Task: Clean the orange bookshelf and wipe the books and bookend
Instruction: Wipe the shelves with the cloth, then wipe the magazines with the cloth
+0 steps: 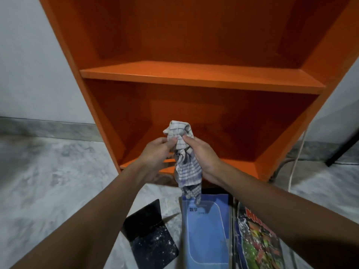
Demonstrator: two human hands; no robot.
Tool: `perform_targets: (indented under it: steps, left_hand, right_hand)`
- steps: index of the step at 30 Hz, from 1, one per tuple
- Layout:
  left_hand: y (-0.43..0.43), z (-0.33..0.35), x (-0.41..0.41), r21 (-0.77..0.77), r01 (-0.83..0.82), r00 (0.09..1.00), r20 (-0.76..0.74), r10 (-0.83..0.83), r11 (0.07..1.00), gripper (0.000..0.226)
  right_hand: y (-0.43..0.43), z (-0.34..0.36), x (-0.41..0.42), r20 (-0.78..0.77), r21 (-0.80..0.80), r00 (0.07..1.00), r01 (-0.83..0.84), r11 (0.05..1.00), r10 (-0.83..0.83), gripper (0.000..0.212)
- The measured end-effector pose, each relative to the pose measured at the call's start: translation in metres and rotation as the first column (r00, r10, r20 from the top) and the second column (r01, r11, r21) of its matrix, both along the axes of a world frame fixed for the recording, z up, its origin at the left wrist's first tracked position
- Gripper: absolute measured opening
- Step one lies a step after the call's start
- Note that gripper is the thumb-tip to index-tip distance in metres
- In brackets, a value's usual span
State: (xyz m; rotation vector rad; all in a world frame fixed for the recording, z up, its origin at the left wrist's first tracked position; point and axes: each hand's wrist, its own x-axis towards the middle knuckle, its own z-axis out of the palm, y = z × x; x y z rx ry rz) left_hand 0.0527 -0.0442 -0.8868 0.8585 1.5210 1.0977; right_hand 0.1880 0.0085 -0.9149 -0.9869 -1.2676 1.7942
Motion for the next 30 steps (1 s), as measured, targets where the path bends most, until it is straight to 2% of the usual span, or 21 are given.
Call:
perform_targets:
  steps: [3, 7, 11, 13, 15, 18, 21, 23, 25, 27, 30]
  left_hand:
    - [-0.011, 0.007, -0.009, 0.016, -0.003, 0.999, -0.046, 0.004, 1.000, 0.020]
    - [-0.023, 0.019, -0.014, -0.022, 0.093, 0.981, -0.171, -0.096, 0.995, 0.024]
    - [-0.033, 0.033, 0.005, -0.002, 0.140, 0.978, -0.154, -0.138, 0.990, 0.033]
    - [-0.035, 0.031, 0.026, -0.007, 0.087, 0.989, -0.118, -0.087, 0.996, 0.037]
    - [-0.040, 0.022, 0.052, -0.041, 0.073, 0.984, -0.160, -0.078, 0.997, 0.034]
    - [-0.057, -0.006, 0.095, -0.147, 0.257, 0.877, -0.381, -0.295, 0.955, 0.026]
    - [-0.069, -0.034, 0.137, -0.270, 0.384, 0.737, -0.486, -0.469, 0.883, 0.028]
    - [-0.073, -0.049, 0.164, -0.376, 0.420, 0.655, -0.504, -0.563, 0.826, 0.032]
    - [-0.079, -0.064, 0.187, -0.456, 0.413, 0.651, -0.457, -0.606, 0.788, 0.029]
    - [-0.080, -0.080, 0.207, -0.497, 0.401, 0.697, -0.379, -0.608, 0.769, 0.040]
    - [-0.078, -0.092, 0.223, -0.522, 0.334, 0.749, -0.360, -0.557, 0.785, 0.052]
  right_hand:
    - [-0.008, -0.004, -0.006, 0.019, 0.009, 0.999, -0.038, 0.999, 0.038, 0.034]
    - [-0.027, 0.006, 0.003, 0.200, 0.067, 0.979, -0.045, 0.997, 0.031, 0.037]
    - [-0.050, 0.032, 0.037, 0.296, 0.150, 0.949, 0.070, 0.986, -0.112, 0.034]
    - [-0.062, 0.042, 0.067, 0.346, 0.199, 0.910, 0.168, 0.965, -0.230, 0.041]
    - [-0.073, 0.044, 0.098, 0.412, 0.231, 0.861, 0.217, 0.948, -0.297, 0.049]
    - [-0.087, 0.034, 0.149, 0.538, 0.278, 0.739, 0.299, 0.913, -0.405, 0.053]
    - [-0.092, -0.001, 0.197, 0.608, 0.228, 0.681, 0.342, 0.912, -0.407, 0.048]
    - [-0.091, -0.043, 0.231, 0.649, 0.132, 0.656, 0.401, 0.907, -0.385, 0.058]
    - [-0.103, -0.077, 0.257, 0.714, 0.055, 0.626, 0.397, 0.916, -0.314, 0.053]
    - [-0.116, -0.107, 0.277, 0.759, -0.048, 0.610, 0.398, 0.916, -0.226, 0.048]
    - [-0.127, -0.135, 0.287, 0.727, -0.132, 0.663, 0.386, 0.913, -0.176, 0.051]
